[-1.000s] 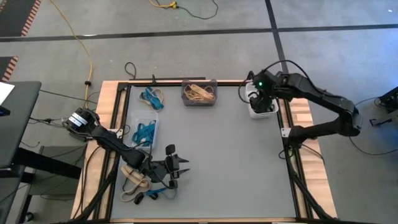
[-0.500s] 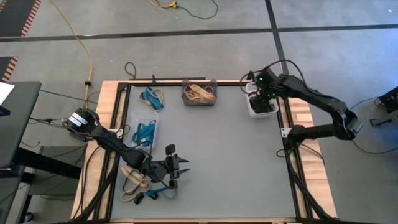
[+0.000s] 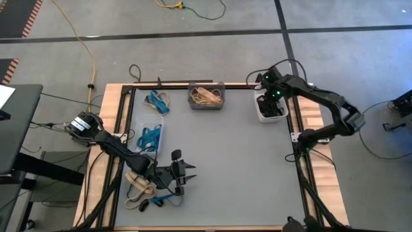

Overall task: Sort rubber bands into baskets
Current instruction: Put the black rubber band into the white bin

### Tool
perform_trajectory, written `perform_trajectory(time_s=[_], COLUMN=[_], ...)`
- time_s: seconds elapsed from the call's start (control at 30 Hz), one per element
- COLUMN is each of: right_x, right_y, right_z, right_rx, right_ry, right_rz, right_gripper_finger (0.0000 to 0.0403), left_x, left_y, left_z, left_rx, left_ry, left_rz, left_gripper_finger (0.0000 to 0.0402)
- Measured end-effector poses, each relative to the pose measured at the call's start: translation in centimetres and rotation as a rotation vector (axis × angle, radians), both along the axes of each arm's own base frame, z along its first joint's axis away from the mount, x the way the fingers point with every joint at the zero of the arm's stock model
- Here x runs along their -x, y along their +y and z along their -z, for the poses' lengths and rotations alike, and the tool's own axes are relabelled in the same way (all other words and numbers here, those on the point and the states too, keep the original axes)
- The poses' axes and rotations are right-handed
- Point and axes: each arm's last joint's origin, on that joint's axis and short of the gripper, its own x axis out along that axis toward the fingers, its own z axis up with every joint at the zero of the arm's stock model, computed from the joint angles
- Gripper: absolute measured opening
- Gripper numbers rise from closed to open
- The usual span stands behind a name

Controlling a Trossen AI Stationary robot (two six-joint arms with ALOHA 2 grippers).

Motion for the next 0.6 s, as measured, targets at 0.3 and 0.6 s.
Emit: perform_trajectory(time_s=[0.3,0.6], right_x=[-0.7,-0.3], right_y=[-2.1,-1.9], right_z=[1.8,1.3], right_rx=[0.029,0.032], right_ry=[-0.014,-0.017], right_rz=[0.022,0.034], right_gripper_finger=[0.0043,0.015], left_x=[0.0,0.0], left_y=[0.0,0.0], left_z=[0.0,0.1], left_rx=[0.015,0.008], left_ry=[0.001,0.001], left_rz=[-0.009,-0.015], left_gripper_finger=[0.0149,0.0149])
